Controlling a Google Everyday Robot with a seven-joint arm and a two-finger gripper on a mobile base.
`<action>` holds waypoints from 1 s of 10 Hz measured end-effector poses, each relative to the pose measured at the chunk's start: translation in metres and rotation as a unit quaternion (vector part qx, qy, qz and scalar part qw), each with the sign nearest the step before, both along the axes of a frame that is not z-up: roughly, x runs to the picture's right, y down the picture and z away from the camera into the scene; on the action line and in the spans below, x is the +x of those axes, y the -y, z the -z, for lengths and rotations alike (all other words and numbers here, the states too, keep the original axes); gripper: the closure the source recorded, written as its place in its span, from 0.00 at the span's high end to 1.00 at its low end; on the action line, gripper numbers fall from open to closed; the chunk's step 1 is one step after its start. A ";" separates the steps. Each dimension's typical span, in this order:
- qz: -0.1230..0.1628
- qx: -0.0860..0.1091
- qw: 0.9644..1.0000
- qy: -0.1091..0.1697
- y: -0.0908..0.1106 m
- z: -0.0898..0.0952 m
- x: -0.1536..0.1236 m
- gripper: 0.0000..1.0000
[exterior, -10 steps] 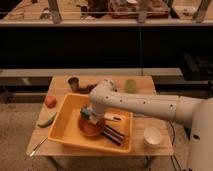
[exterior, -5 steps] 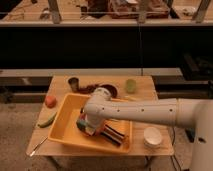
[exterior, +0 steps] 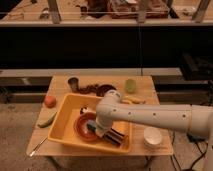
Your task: Wipe red bowl with sponge
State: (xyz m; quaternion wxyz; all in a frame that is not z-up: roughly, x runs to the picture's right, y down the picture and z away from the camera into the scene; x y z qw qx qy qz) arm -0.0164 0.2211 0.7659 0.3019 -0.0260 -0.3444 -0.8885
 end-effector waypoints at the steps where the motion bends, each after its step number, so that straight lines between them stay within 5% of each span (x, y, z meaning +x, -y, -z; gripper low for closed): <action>1: -0.006 -0.002 1.000 -0.008 0.001 -0.001 0.010 0.00; 5: -0.016 0.003 1.000 -0.021 0.019 -0.002 0.023 0.00; 10: 0.002 0.025 1.000 -0.006 0.061 -0.004 -0.008 0.00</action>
